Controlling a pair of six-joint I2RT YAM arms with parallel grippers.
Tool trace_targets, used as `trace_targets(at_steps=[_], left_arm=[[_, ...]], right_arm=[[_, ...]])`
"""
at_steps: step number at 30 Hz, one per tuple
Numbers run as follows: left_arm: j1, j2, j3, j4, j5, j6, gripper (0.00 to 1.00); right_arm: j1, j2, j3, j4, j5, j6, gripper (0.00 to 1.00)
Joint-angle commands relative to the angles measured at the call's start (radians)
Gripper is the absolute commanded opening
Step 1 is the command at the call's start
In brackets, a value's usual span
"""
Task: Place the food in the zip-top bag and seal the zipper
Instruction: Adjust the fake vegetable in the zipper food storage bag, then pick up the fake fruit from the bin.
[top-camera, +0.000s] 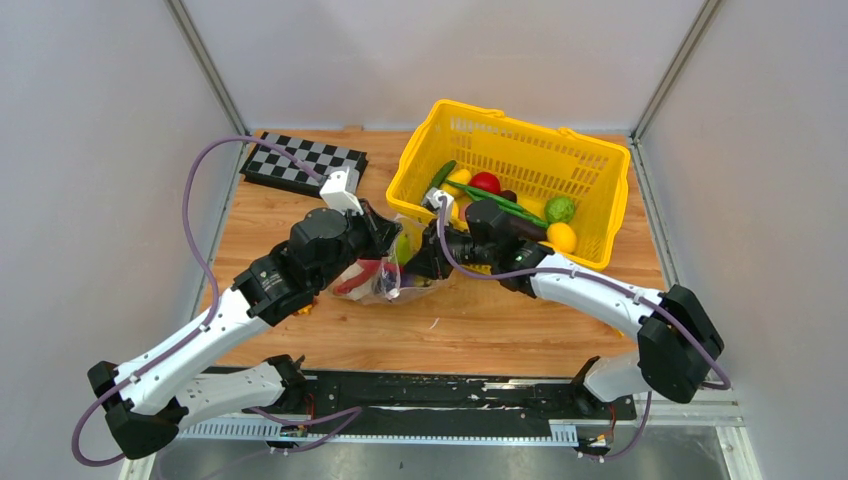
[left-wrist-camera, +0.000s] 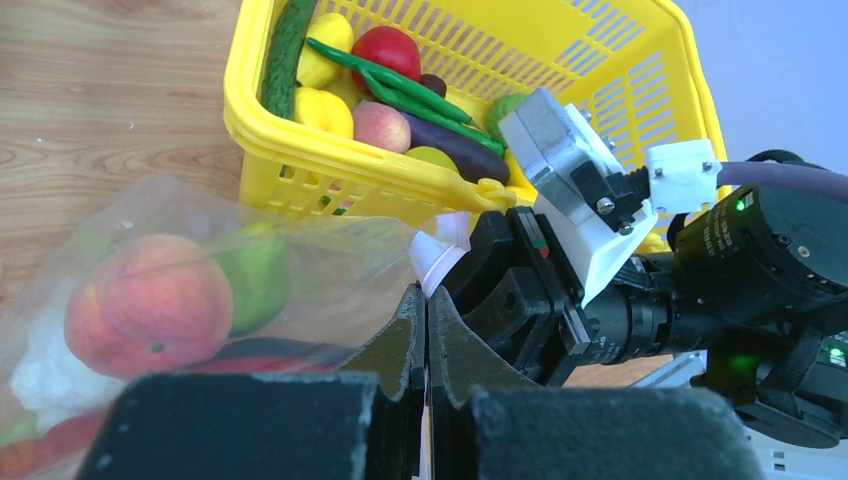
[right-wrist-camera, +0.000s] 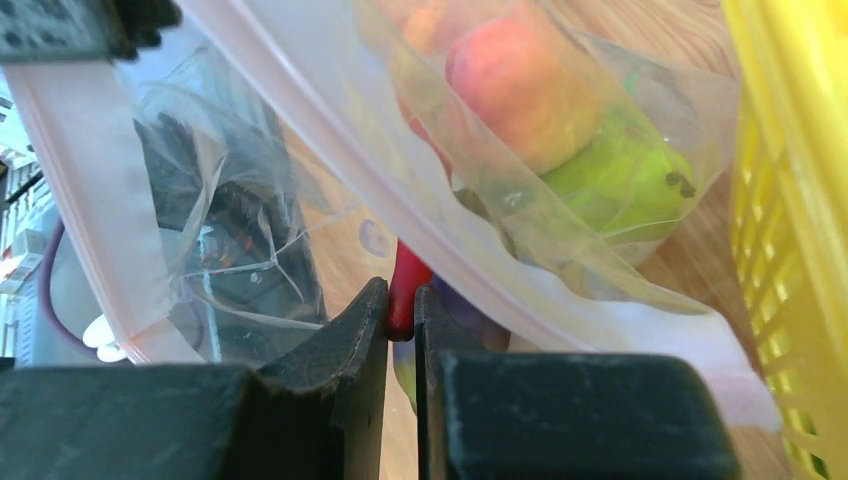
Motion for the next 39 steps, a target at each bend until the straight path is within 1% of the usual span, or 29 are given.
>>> trace_targets(at_steps=[1,3,5,6,8,9,12,16,19,21,22,23,24,25,27,28,34,37,39], left_arm=[[0.002,-0.009,0.01,0.06,0.009,-0.004,0.0],[0.002,-0.007,0.01,0.056,0.007,-0.004,0.0],[0.002,-0.009,0.007,0.053,0.002,-0.005,0.0],[0.002,-0.011,0.007,0.052,-0.003,-0.005,0.0],[0.002,-0.014,0.005,0.051,-0.008,-0.003,0.0],[0.002,-0.014,0.006,0.05,-0.011,-0.003,0.0],[0.002,-0.014,0.009,0.046,-0.016,-0.001,0.0],[0.002,-0.014,0.007,0.044,-0.022,-0.002,0.0],[0.003,-0.008,0.007,0.046,-0.019,-0.001,0.0],[0.002,-0.007,0.006,0.046,-0.014,-0.003,0.0],[0.002,-0.008,0.005,0.046,-0.013,-0.002,0.0],[0.003,-0.01,0.005,0.046,-0.013,-0.003,0.0],[0.002,-0.012,0.004,0.043,-0.014,-0.003,0.0],[0.002,-0.014,0.003,0.042,-0.016,-0.003,0.0],[0.002,-0.02,-0.001,0.042,-0.02,-0.004,0.0],[0.002,-0.023,-0.003,0.042,-0.022,-0.005,0.0],[0.003,-0.03,-0.005,0.039,-0.024,-0.004,0.0],[0.003,-0.033,-0.007,0.04,-0.024,-0.004,0.0],[0.002,-0.031,-0.006,0.04,-0.019,-0.002,0.0]], right_arm=[[0.006,-0.017,0.088,-0.071,0.058,-0.093,0.14],[0.007,-0.05,0.1,-0.074,0.025,-0.092,0.25],[0.007,-0.095,0.101,-0.074,-0.002,-0.078,0.42],[0.005,-0.117,0.102,-0.074,-0.005,-0.074,0.48],[0.007,-0.162,0.104,-0.109,0.015,-0.078,0.57],[0.007,-0.183,0.104,-0.124,0.032,-0.084,0.6],[0.005,-0.246,0.104,-0.167,0.069,-0.12,0.61],[0.004,-0.339,0.088,-0.176,0.047,-0.161,0.61],[0.005,-0.401,0.075,-0.179,0.118,-0.18,0.62],[0.004,-0.43,0.068,-0.192,0.228,-0.204,0.63],[0.004,-0.44,0.07,-0.205,0.302,-0.213,0.66],[0.005,-0.448,0.075,-0.221,0.382,-0.216,0.71],[0.004,-0.453,0.083,-0.242,0.474,-0.216,0.76],[0.002,-0.454,0.094,-0.274,0.58,-0.209,0.79],[-0.017,-0.445,0.116,-0.318,0.737,-0.198,0.82],[-0.03,-0.44,0.125,-0.337,0.77,-0.199,0.83],[-0.139,-0.393,0.152,-0.439,0.844,-0.154,0.87],[-0.209,-0.378,0.147,-0.479,0.831,-0.089,0.92],[-0.268,-0.368,0.148,-0.509,0.781,-0.037,0.95]])
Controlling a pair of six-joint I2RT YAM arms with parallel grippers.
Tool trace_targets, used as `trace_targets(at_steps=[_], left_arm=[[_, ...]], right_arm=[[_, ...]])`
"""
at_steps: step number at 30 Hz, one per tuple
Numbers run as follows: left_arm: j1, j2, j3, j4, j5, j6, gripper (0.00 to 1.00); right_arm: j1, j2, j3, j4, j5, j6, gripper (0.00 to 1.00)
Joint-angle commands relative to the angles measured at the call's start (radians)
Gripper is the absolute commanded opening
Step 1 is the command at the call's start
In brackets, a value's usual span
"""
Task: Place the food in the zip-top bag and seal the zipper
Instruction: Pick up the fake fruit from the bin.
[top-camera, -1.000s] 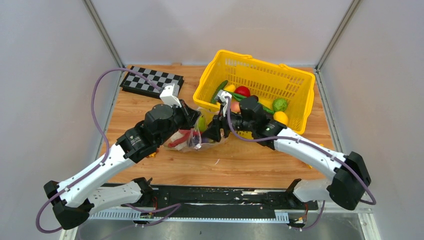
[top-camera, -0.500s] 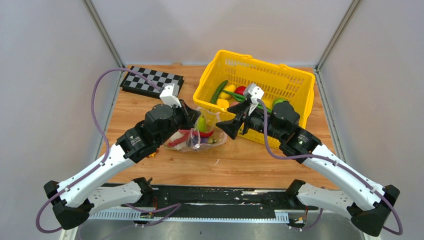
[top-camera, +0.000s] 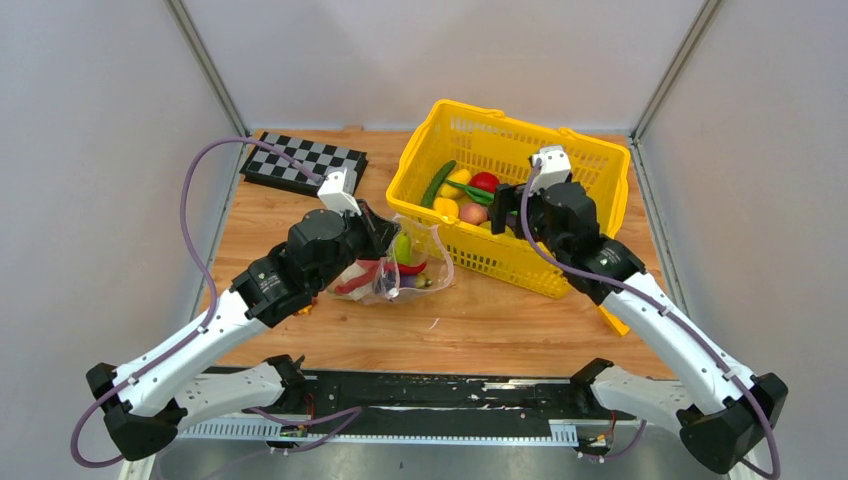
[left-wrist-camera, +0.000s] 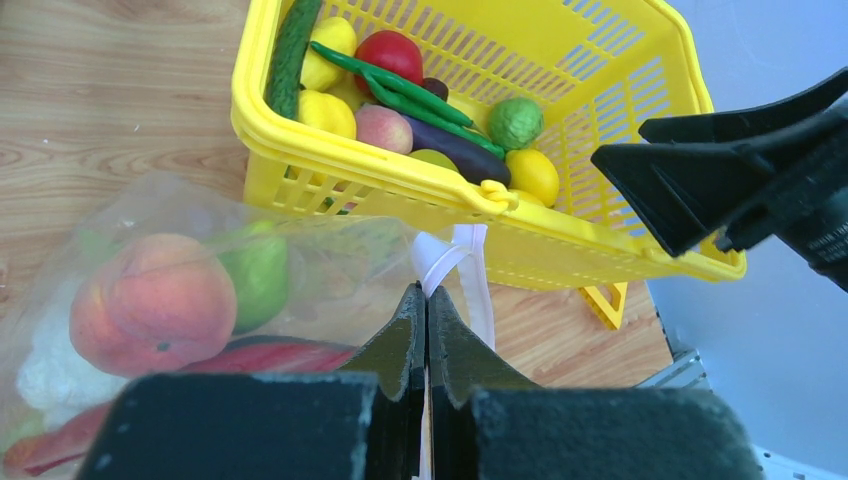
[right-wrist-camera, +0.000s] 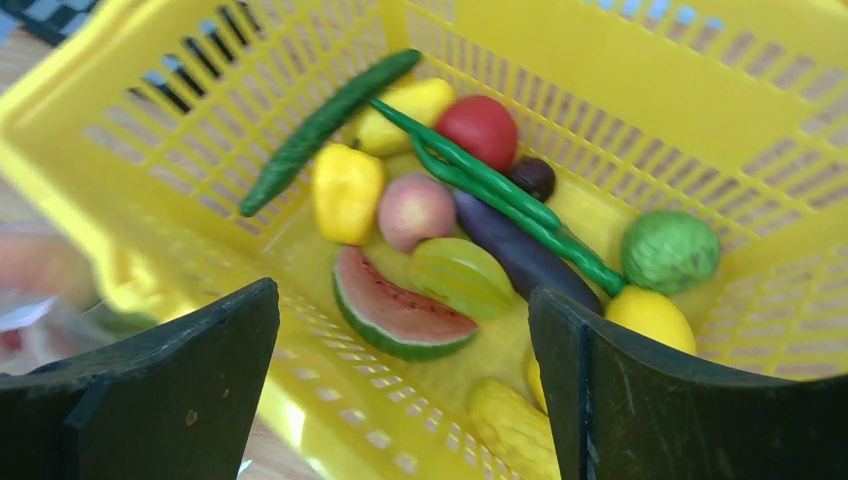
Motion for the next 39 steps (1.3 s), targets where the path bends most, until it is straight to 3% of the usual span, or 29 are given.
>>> trace_targets(at_steps=[1,4,10,17,26,39], left_arm=[[0.002,-0.018,0.0,0.038,-0.008,-0.001,0.0],[0.002,-0.019,-0.001,0.038,-0.008,-0.001,0.0],[0.002,-0.018,-0.001,0.037,-0.01,0.002,0.0],[0.002,-0.014,0.0,0.035,-0.002,0.008,0.0],[0.002,-0.022,-0.002,0.025,-0.006,0.015,0.0],[0.003,-0.041,0.003,-0.001,-0.031,0.017,0.0]], right_arm=[[-0.126,0.018,0.041,-0.084,-0.027,0.123,0.96],[-0.205,0.038,0.042,-0.106,-0.12,0.164,0.97],[-0.278,0.09,0.061,-0.148,-0.157,0.193,0.98],[-0.343,0.195,0.114,-0.258,-0.076,0.278,0.99],[-0.355,0.343,0.142,-0.222,-0.033,0.237,0.96],[-0.364,0.523,0.259,-0.16,-0.225,0.153,0.96]])
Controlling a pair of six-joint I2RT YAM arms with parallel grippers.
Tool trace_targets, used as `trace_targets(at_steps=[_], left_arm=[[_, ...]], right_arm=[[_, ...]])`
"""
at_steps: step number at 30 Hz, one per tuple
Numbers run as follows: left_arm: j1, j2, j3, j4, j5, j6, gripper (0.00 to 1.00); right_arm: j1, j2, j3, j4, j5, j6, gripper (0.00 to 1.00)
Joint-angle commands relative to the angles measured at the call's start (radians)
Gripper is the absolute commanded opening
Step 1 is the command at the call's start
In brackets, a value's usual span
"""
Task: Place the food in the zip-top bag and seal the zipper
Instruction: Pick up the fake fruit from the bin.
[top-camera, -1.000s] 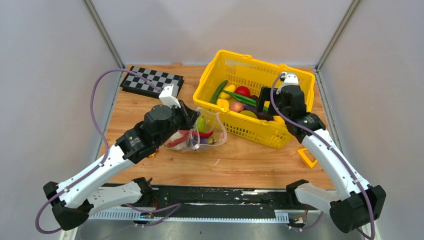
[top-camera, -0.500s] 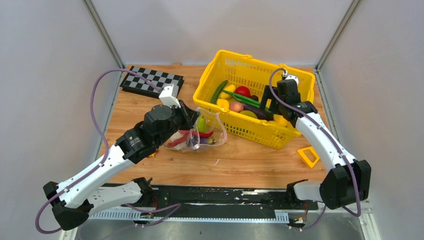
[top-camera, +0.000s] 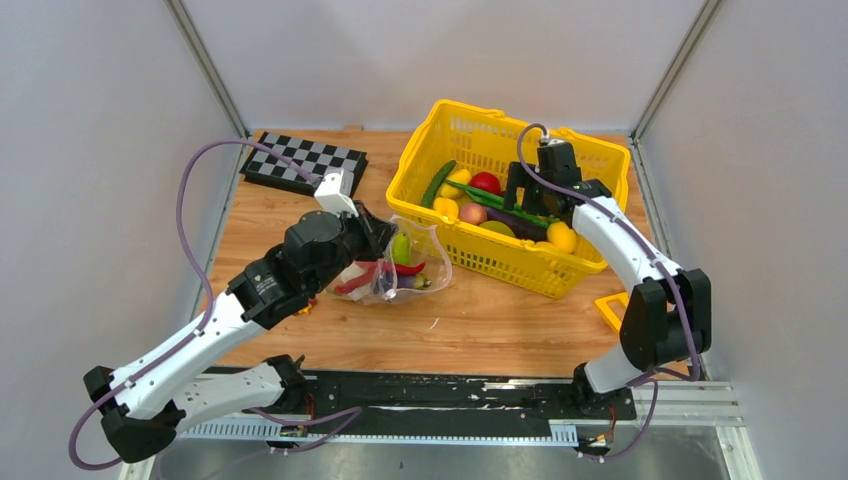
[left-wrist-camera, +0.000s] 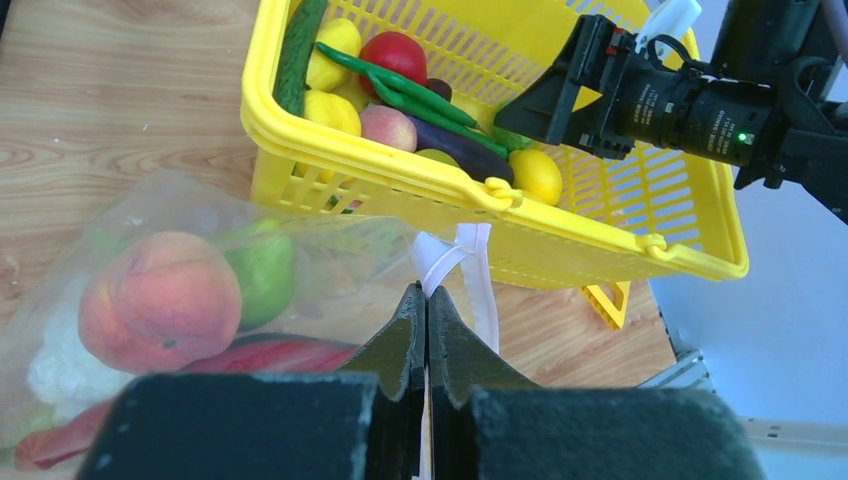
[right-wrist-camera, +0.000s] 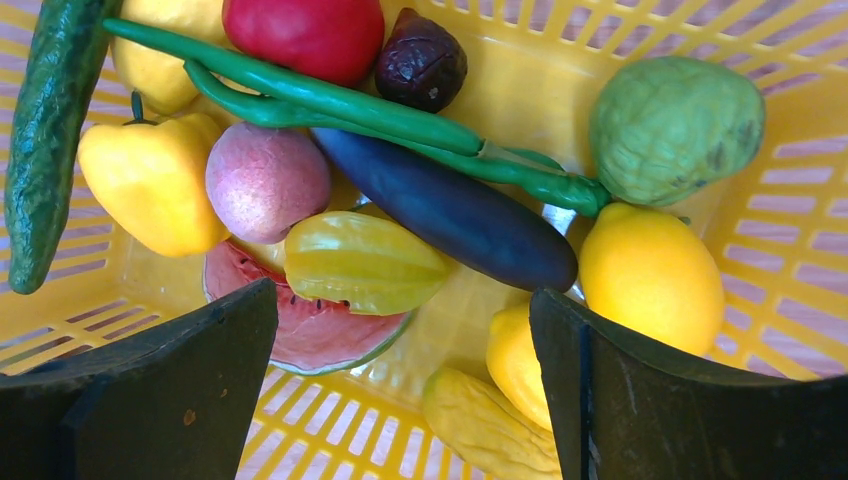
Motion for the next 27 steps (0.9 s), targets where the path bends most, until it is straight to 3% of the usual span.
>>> trace_targets(at_steps=[1,7,11,15,22,27], left_arm=[[0.004,-0.027,0.005,0.009,-0.027,0.014,0.0],[0.003,-0.026,0.02,-0.014,-0.032,0.026,0.0],[0.003,-0.032,0.024,-0.017,-0.049,0.03,0.0],[0.003,-0.028,0.026,-0.021,-0.048,0.031,0.0],[0.004,-0.023,0.026,-0.026,-0.048,0.034,0.0],[0.004,-0.039,0.026,-0.048,-0.056,0.035,0.0]], right_arm=[[-0.01,0.033,0.057,0.043,-0.029,-0.028,0.96],[-0.038,0.091,0.153,0.064,0.032,-0.035,0.96],[-0.037,0.15,0.2,0.133,-0.159,-0.054,0.93],[-0.029,0.205,0.22,0.207,-0.239,-0.016,0.91],[0.044,0.297,0.258,0.316,-0.089,-0.062,0.94],[0.042,0.372,0.305,0.305,0.037,-0.21,0.93]])
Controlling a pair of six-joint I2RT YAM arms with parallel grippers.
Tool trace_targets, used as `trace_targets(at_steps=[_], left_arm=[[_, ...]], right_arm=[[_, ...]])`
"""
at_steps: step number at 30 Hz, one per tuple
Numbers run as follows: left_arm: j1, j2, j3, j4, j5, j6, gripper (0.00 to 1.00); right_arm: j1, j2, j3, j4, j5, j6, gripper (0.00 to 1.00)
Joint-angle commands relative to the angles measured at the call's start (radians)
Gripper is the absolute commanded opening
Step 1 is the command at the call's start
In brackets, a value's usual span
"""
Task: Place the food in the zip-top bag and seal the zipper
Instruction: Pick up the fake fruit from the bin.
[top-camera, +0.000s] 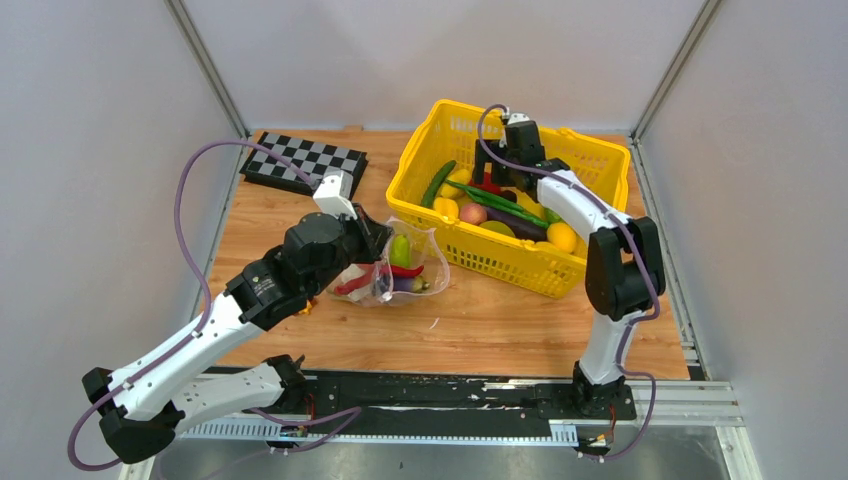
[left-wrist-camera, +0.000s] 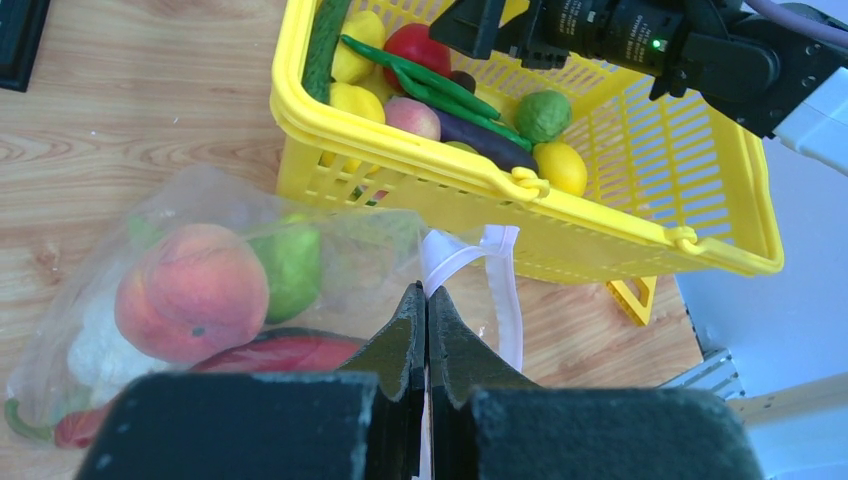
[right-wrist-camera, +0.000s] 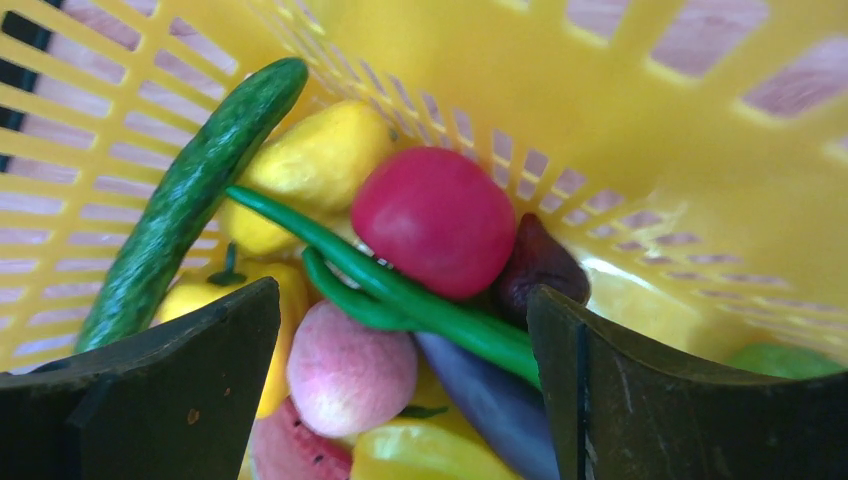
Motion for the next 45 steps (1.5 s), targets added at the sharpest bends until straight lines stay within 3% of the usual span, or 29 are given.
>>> trace_targets(at_steps=[1,4,16,34,40,45], left_arm=[[0.004,-0.033,0.021,-0.005,-0.037,0.015,0.0],[0.004,-0.041,0.013,-0.008,-0.054,0.018,0.0],[0.004,-0.001,0.033,-0.009,-0.017,0.026,0.0],[0.004,-0.004,0.026,-0.003,-0.013,0.02,0.0],[0.004,0.0,0.025,0.007,-0.005,0.019,0.0],[0.004,0.005,0.021,0.01,-0.004,0.017,0.0]], right_arm=[[-0.006,0.049,0.064,0.074,0.115,-0.166,0.92],[-0.014,0.097,0.084,0.05,0.095,-0.241,0.87],[-0.04,0.204,0.112,0.031,-0.118,-0.28,0.64],[-0.04,0.075,-0.173,0.262,-0.123,-0.252,0.66],[-0.044,0.168,-0.059,0.205,-0.15,-0.262,0.72],[-0.044,0.201,-0.031,0.271,-0.161,-0.21,0.78]])
